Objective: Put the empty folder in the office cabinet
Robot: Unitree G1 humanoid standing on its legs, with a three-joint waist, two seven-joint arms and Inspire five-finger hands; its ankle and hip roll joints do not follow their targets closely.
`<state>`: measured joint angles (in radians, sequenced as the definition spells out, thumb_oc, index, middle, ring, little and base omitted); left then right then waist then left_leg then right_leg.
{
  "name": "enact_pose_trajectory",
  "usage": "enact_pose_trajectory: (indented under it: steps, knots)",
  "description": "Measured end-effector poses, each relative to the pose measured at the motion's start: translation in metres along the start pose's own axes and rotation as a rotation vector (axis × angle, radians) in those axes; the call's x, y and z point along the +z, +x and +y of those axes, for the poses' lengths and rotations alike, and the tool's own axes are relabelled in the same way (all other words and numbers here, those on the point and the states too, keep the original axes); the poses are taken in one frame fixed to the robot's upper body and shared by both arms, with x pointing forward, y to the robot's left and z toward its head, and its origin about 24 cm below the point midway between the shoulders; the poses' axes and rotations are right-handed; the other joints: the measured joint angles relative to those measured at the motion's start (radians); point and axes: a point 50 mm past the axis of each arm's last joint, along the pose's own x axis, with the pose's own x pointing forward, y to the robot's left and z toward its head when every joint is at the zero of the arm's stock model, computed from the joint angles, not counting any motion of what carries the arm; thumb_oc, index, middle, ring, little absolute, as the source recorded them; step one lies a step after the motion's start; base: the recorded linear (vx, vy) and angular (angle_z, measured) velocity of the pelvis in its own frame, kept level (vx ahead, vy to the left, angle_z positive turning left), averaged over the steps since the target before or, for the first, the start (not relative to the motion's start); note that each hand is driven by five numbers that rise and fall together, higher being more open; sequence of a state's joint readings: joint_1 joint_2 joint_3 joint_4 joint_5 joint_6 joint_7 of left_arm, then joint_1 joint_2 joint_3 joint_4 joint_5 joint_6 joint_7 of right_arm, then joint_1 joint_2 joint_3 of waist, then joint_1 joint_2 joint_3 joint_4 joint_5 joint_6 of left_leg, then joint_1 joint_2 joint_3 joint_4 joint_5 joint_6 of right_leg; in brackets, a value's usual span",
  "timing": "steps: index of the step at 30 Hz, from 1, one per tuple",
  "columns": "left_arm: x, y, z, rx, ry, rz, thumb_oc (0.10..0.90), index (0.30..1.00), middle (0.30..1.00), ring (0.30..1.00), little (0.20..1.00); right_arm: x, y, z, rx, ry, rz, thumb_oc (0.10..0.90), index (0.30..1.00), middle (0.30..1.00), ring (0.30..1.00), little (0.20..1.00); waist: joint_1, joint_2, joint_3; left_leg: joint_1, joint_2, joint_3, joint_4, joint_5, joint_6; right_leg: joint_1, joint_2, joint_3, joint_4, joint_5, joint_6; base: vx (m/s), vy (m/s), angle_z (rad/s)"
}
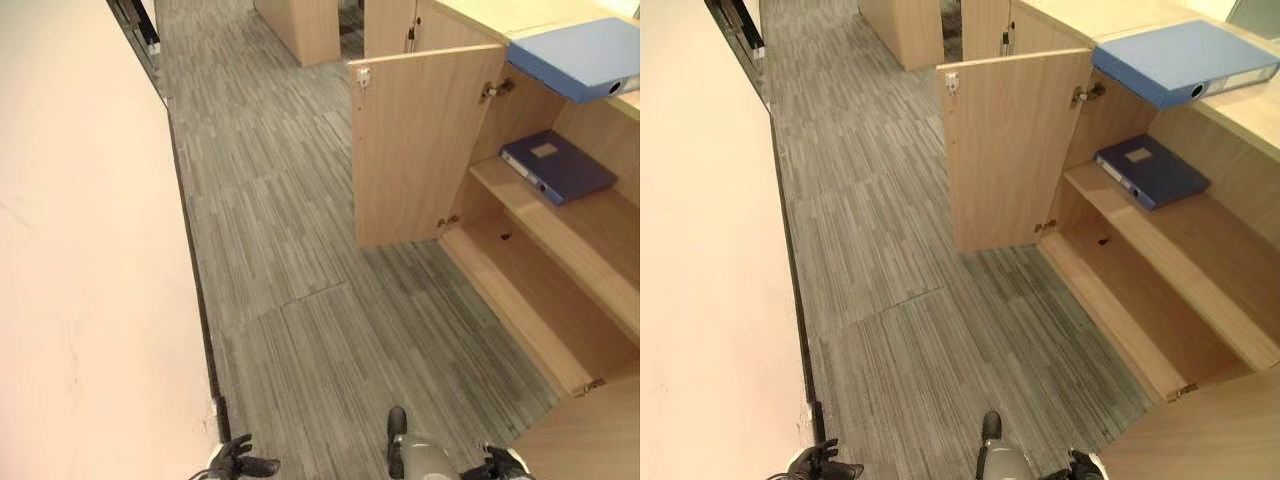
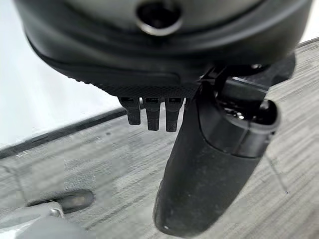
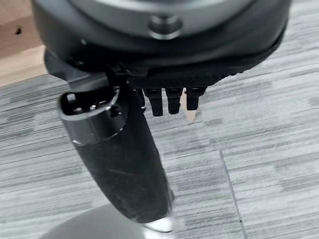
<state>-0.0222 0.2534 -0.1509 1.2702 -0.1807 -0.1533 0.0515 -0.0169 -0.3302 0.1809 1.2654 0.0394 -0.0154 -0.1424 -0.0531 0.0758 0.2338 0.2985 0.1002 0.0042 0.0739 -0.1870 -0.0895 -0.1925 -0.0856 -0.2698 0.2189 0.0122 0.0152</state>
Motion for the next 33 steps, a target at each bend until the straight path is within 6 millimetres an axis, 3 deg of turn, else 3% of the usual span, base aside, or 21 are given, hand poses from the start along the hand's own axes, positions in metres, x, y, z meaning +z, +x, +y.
enact_pose_trajectory:
  steps: [2,4,5,7,8,9,10,11,13,15,17,19,21,22,23,24,26,27,30,31,33]
  knots:
    - [-0.008,-0.002,0.002,-0.009,-0.007,0.022,0.8,0.9,0.9,0.9,0.9,0.002,0.001,-0.007,-0.011,-0.004,-0.008,0.8,0.9,0.9,0.9,0.9,0.002,0.003,0.012,-0.002,0.007,-0.015,-0.001,-0.004,-0.025,-0.07,-0.016,-0.012,0.134,-0.09,-0.001,0.44,-0.192,0.12]
    - [-0.012,-0.003,0.001,-0.013,-0.008,0.033,0.8,0.9,0.9,0.9,0.9,0.003,0.001,-0.01,-0.018,-0.002,-0.012,0.8,0.9,0.9,0.9,0.9,-0.002,0.004,0.015,-0.009,0.002,-0.026,0.006,-0.004,-0.027,-0.079,-0.03,-0.016,0.162,-0.092,-0.032,0.32,-0.162,0.09]
    - [-0.018,-0.004,0.002,-0.013,-0.008,0.048,0.8,0.9,0.9,0.9,0.9,0.008,0.002,-0.015,-0.028,0.001,-0.026,0.8,0.9,0.9,0.9,0.9,0.002,0.017,0.021,-0.011,0.013,-0.04,0.014,0.004,-0.039,-0.079,-0.038,-0.038,0.187,-0.12,-0.014,0.23,-0.11,0.2]
    - [-0.02,-0.005,0.003,-0.011,-0.007,0.055,0.8,0.9,0.9,0.9,0.9,0.004,0.002,-0.016,-0.028,0.001,-0.014,0.8,0.9,0.9,0.9,0.9,-0.015,0.023,0.02,-0.022,0.005,-0.058,0.039,0.002,-0.054,-0.077,-0.052,-0.052,0.196,-0.133,-0.02,0.42,-0.265,0.47]
    - [-0.014,-0.004,-0.003,-0.038,0.037,0.023,0.8,0.9,0.9,0.9,0.9,0.01,0.003,-0.019,-0.036,0.032,-0.028,0.8,0.9,0.9,0.9,0.9,-0.027,0.027,0.029,-0.177,-0.005,-0.063,0.3,0.005,-0.092,-0.048,-0.071,-0.074,0.153,-0.149,-0.001,0.65,-0.418,0.51]
    - [-0.016,-0.005,-0.006,-0.058,0.035,0.022,0.8,0.9,0.9,0.9,0.9,0.01,0.003,-0.021,-0.038,0.03,-0.031,0.8,0.9,0.9,0.9,0.9,-0.018,0.032,0.028,-0.193,-0.01,-0.045,0.352,0.029,-0.112,-0.029,-0.066,-0.076,0.119,-0.118,-0.032,0.48,-0.294,0.39]
    - [-0.016,-0.005,-0.006,-0.058,0.035,0.022,0.8,0.9,0.9,0.9,0.9,0.01,0.003,-0.021,-0.038,0.03,-0.031,0.8,0.9,0.9,0.9,0.9,-0.018,0.032,0.028,-0.193,-0.01,-0.045,0.352,0.029,-0.112,-0.029,-0.066,-0.076,0.119,-0.118,-0.032,0.35,-0.216,-0.26]
    - [-0.026,-0.008,-0.007,-0.074,0.025,0.047,0.8,0.9,0.9,0.9,0.9,0.027,0.004,-0.022,-0.038,0.04,-0.085,0.8,0.9,0.9,0.9,0.9,-0.024,0.051,0.021,-0.195,0.006,-0.053,0.385,0.069,-0.145,0.008,-0.023,-0.06,0.076,-0.134,-0.031,0.28,-0.152,-0.45]
    - [-0.036,-0.012,-0.004,-0.071,0.013,0.069,0.8,0.9,0.9,0.9,0.9,0.036,0.003,-0.021,-0.027,0.047,-0.13,0.8,0.9,0.9,0.9,0.9,-0.025,0.06,0.014,-0.194,0.032,-0.069,0.407,0.127,-0.179,0.054,0.012,-0.044,0.024,-0.102,-0.057,0.36,-0.184,-0.46]
    - [-0.027,-0.01,-0.005,-0.077,0.003,0.031,0.8,0.9,0.9,0.9,0.9,0.045,0.003,-0.028,-0.04,0.087,-0.175,0.8,0.9,0.9,0.9,0.9,-0.025,0.054,0.009,-0.207,0.023,-0.073,0.449,0.218,-0.175,0.081,0.039,-0.021,-0.015,-0.11,-0.079,0.4,-0.184,-0.26]
    - [-0.02,-0.009,-0.005,-0.077,-0.014,-0.007,0.8,0.9,0.9,0.9,0.9,0.053,0.004,-0.032,-0.049,0.12,-0.189,0.8,0.9,0.9,0.9,0.9,-0.005,0.015,0.019,-0.247,-0.003,-0.083,0.559,0.285,-0.157,0.126,0.034,0.014,-0.043,-0.11,-0.099,0.25,-0.106,-0.48]
    - [-0.01,-0.007,0.0,-0.068,-0.025,-0.044,0.8,0.9,0.9,0.9,0.9,0.049,0.003,-0.032,-0.053,0.149,-0.178,0.8,0.9,0.9,0.9,0.9,-0.01,-0.015,0.018,-0.281,-0.017,-0.069,0.629,0.279,-0.145,0.202,0.03,0.018,-0.099,-0.114,-0.111,0.28,-0.075,-0.13]
    - [0.002,-0.006,0.005,-0.062,-0.022,-0.107,0.8,0.9,0.9,0.9,0.9,0.045,0.004,-0.031,-0.054,0.162,-0.156,0.8,0.9,0.9,0.9,0.9,0.011,-0.056,0.014,-0.365,-0.002,0.032,0.647,0.217,-0.07,0.257,0.026,0.038,-0.164,-0.094,-0.114,0.34,0.037,-0.18]
    - [0.006,-0.006,0.008,-0.057,-0.02,-0.126,0.8,0.9,0.9,0.9,0.9,0.05,0.004,-0.03,-0.054,0.166,-0.166,0.8,0.9,0.9,0.9,0.9,0.027,-0.073,0.014,-0.406,0.0,0.052,0.599,0.195,-0.064,0.275,0.029,0.064,-0.192,-0.09,-0.109,0.42,0.122,-0.58]
    - [0.009,-0.006,0.011,-0.05,-0.017,-0.144,0.8,0.9,0.9,0.9,0.9,0.047,0.004,-0.029,-0.053,0.157,-0.158,0.8,0.9,0.9,0.9,0.9,0.054,-0.077,0.017,-0.417,0.001,0.07,0.41,0.185,-0.05,0.303,0.041,0.085,-0.239,-0.061,-0.098,0.22,0.091,-0.74]
    - [0.01,-0.006,0.011,-0.049,-0.02,-0.147,0.8,0.9,0.9,0.9,0.9,0.05,0.004,-0.03,-0.054,0.151,-0.166,0.8,0.9,0.9,0.9,0.9,0.059,-0.065,0.016,-0.428,0.003,0.06,0.304,0.186,-0.05,0.315,0.053,0.102,-0.253,-0.057,-0.097,0.39,0.14,-0.82]
    - [0.003,-0.007,0.01,-0.049,-0.014,-0.121,0.8,0.9,0.9,0.9,0.9,0.057,0.004,-0.028,-0.05,0.134,-0.185,0.8,0.9,0.9,0.9,0.9,0.059,-0.061,0.017,-0.453,-0.016,-0.01,0.067,0.229,-0.054,0.363,0.08,0.143,-0.307,-0.043,-0.07,0.32,0.101,-0.72]
    - [-0.004,-0.008,0.009,-0.047,-0.016,-0.095,0.8,0.9,0.9,0.9,0.9,0.059,0.004,-0.027,-0.047,0.119,-0.185,0.8,0.9,0.9,0.9,0.9,0.073,-0.052,0.013,-0.426,-0.034,-0.105,-0.113,0.261,-0.054,0.37,0.088,0.186,-0.306,-0.052,-0.055,0.31,0.066,-0.94]
    - [-0.024,-0.01,0.007,-0.051,0.006,-0.002,0.8,0.9,0.9,0.9,0.9,0.062,0.005,-0.026,-0.044,0.083,-0.188,0.8,0.9,0.9,0.9,0.9,0.116,-0.034,0.019,-0.452,-0.069,-0.275,-0.159,0.309,-0.045,0.397,0.099,0.3,-0.305,-0.065,-0.05,0.29,0.119,-1.34]
    - [-0.039,-0.014,0.007,-0.05,0.005,0.045,0.8,0.9,0.9,0.9,0.9,0.064,0.005,-0.025,-0.04,0.077,-0.193,0.8,0.9,0.9,0.9,0.9,0.132,-0.022,0.013,-0.448,-0.067,-0.267,-0.159,0.326,-0.042,0.408,0.103,0.356,-0.305,-0.072,-0.039,0.25,0.168,-1.34]
    - [-0.053,-0.019,0.006,-0.052,0.022,0.088,0.8,0.9,0.9,0.9,0.9,0.053,0.004,-0.025,-0.042,0.072,-0.172,0.8,0.9,0.9,0.9,0.9,0.123,0.01,-0.006,-0.422,-0.063,-0.256,-0.159,0.338,-0.005,0.434,0.112,0.384,-0.305,-0.099,-0.02,0.28,0.191,-0.78]
